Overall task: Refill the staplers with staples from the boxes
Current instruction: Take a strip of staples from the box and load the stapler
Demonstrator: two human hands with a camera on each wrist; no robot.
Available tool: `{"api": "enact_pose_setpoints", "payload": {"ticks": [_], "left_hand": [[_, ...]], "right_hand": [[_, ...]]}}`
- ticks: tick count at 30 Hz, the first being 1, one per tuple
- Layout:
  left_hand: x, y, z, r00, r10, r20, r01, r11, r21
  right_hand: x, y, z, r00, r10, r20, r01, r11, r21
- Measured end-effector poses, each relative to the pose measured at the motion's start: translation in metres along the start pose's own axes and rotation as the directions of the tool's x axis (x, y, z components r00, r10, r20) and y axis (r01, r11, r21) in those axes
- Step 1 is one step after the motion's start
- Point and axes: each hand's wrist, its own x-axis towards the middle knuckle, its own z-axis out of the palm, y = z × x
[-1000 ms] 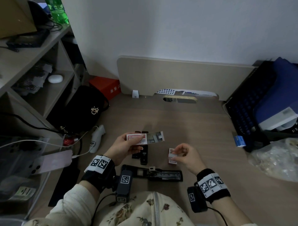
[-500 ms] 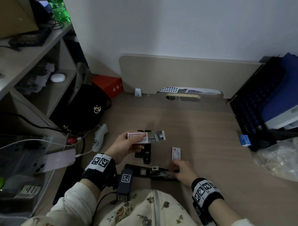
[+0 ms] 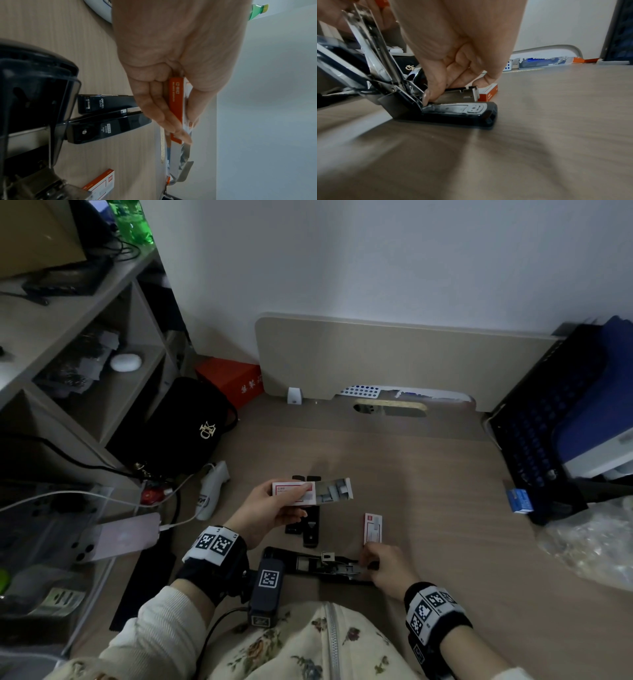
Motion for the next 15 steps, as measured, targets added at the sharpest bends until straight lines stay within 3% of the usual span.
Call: {"api": "enact_pose_setpoints", "payload": {"ticks": [5, 12, 15], "left_hand": [[0.0, 0.0, 0.0, 1.0, 0.001, 0.006, -0.001, 1.0, 0.004], [0.002, -0.002, 0.004, 1.0, 0.004, -0.004, -0.004, 1.0, -0.022], [0.002, -0.003, 0.007, 1.0, 0.004, -0.003, -0.004, 0.999, -0.033]], "right_hand": [[0.002, 0.001, 0.005, 0.998, -0.054, 0.018, 0.056, 0.995, -0.082], [-0.01, 0.03, 0.004, 0.98, -0.151, -0.129, 0.146, 0.988, -0.049], [-0.011, 0.037, 0.003, 0.982, -0.157, -0.104, 0.144, 0.983, -0.116]]}}
